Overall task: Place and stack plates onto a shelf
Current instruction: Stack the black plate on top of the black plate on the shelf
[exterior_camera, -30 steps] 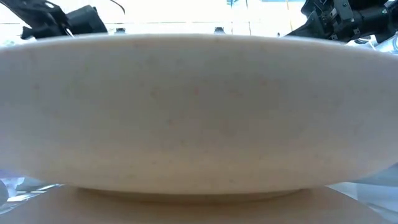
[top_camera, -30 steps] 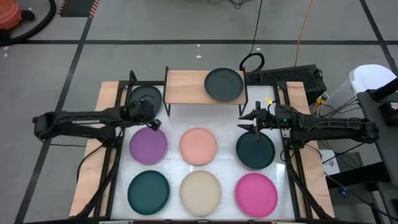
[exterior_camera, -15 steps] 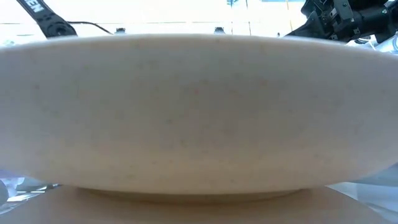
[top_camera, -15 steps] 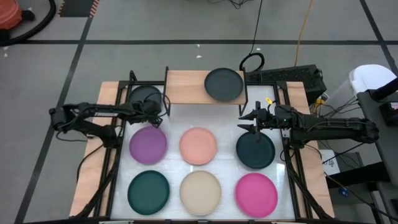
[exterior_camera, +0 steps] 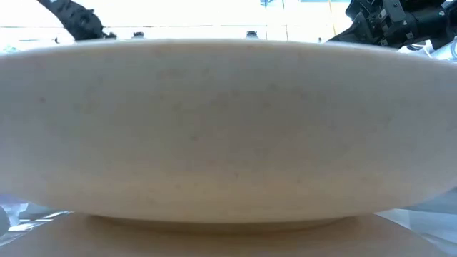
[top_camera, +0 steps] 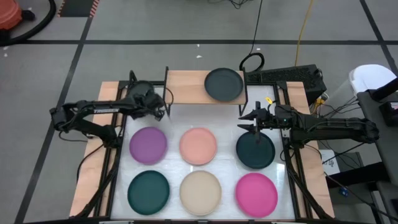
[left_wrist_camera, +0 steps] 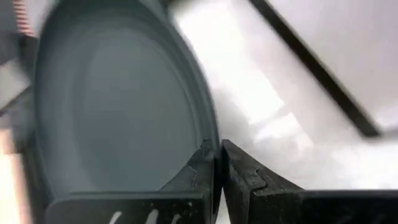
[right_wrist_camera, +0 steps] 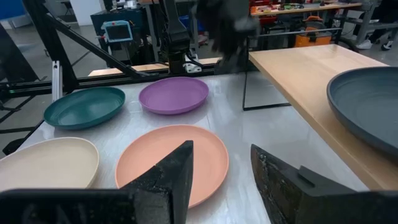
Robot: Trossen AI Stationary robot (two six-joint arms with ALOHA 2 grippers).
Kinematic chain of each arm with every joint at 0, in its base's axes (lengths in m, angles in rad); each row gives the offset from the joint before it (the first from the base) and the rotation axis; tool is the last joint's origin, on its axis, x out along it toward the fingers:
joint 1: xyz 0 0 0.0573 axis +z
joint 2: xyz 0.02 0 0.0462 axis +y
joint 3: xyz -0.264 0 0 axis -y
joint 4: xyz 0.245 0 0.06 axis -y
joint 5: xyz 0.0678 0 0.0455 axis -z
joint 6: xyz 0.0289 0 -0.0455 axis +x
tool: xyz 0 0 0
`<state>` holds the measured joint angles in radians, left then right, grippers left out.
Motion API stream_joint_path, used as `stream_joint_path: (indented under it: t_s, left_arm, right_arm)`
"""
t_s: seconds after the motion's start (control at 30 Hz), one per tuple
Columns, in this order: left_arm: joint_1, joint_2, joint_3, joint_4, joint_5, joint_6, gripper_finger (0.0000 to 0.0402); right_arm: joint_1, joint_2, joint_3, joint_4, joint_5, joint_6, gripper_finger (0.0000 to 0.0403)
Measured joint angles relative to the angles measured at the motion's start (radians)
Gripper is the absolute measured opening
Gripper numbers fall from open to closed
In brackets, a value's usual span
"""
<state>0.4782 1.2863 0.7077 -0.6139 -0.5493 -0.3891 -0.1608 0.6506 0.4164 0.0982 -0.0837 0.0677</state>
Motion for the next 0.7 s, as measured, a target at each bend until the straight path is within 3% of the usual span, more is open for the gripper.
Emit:
stream_joint_path:
  t_s: [0.17, 0.47, 0.53, 0.7]
  left_arm:
    - [0.005, -0.023, 0.265, -0.148, -0.171, 0.096, 0.0015]
    - [-0.041, 0.115, 0.729, -0.121, -0.182, 0.41, 0.0015]
    - [-0.063, 0.173, 0.809, -0.085, -0.137, 0.493, 0.0015]
    - [-0.151, 0.352, 0.954, 0.047, 0.136, 0.696, 0.0015]
  right_arm:
    - [0.0, 0.0, 0.0, -0.001, 0.0, 0.0, 0.0141]
    - [0.0, 0.0, 0.0, 0.004, 0.001, -0.003, 0.0141]
    - [0.0, -0.001, 0.0, 0.006, 0.002, -0.004, 0.0141]
    - [0.0, -0.042, 0.0, 0.006, 0.003, -0.04, 0.0141]
